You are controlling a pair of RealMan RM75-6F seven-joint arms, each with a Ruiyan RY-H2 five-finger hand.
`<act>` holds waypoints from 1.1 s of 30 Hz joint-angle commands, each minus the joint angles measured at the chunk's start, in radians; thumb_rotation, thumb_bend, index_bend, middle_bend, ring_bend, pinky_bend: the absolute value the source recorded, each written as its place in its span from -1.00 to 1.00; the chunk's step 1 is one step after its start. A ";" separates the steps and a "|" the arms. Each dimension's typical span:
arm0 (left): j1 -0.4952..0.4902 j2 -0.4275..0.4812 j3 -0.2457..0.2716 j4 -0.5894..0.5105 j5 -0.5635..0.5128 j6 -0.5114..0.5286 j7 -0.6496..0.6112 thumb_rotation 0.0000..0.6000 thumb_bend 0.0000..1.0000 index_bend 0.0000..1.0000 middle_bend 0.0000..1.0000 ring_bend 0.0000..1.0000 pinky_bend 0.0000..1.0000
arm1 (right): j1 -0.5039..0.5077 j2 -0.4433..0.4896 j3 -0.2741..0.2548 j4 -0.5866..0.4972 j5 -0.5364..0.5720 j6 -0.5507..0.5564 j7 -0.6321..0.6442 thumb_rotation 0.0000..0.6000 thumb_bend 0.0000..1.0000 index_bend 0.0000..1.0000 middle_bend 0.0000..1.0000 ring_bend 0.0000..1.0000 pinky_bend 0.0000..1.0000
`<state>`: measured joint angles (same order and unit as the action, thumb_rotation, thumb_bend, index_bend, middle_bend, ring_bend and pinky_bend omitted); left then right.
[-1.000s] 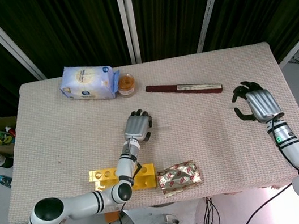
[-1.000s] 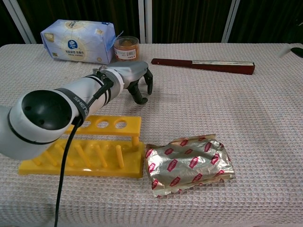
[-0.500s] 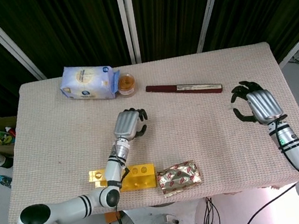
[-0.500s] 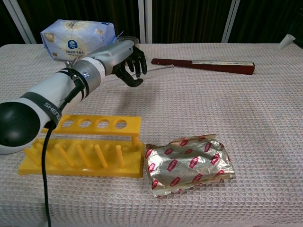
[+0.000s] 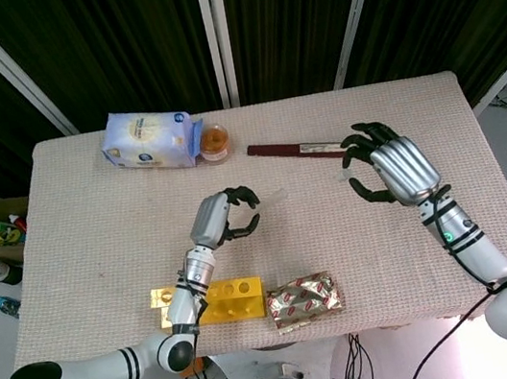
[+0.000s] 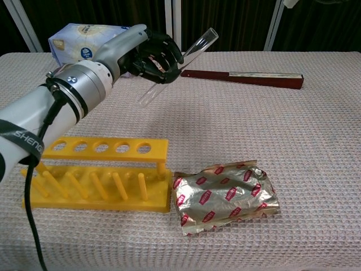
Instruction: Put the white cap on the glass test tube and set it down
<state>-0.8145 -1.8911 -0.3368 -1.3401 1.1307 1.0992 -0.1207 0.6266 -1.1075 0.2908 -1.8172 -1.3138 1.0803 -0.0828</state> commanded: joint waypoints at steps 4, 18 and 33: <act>-0.010 -0.047 -0.030 0.017 0.018 0.008 -0.043 1.00 -0.03 0.22 0.06 -0.21 -0.19 | 0.071 -0.070 0.028 -0.017 0.055 -0.042 -0.059 1.00 0.00 0.26 -0.38 -0.75 -0.60; -0.014 -0.085 -0.047 0.033 0.062 0.029 -0.075 1.00 -0.02 0.23 0.05 -0.21 -0.21 | 0.091 -0.096 0.018 -0.020 0.071 -0.029 -0.068 1.00 0.01 0.26 -0.38 -0.75 -0.60; -0.014 -0.090 -0.068 0.020 0.050 0.011 -0.082 1.00 -0.02 0.23 0.05 -0.21 -0.21 | 0.109 -0.129 0.006 0.002 0.062 -0.022 -0.059 1.00 0.01 0.26 -0.38 -0.75 -0.60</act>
<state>-0.8281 -1.9805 -0.4024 -1.3179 1.1832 1.1128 -0.1991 0.7346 -1.2341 0.2977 -1.8168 -1.2504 1.0562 -0.1440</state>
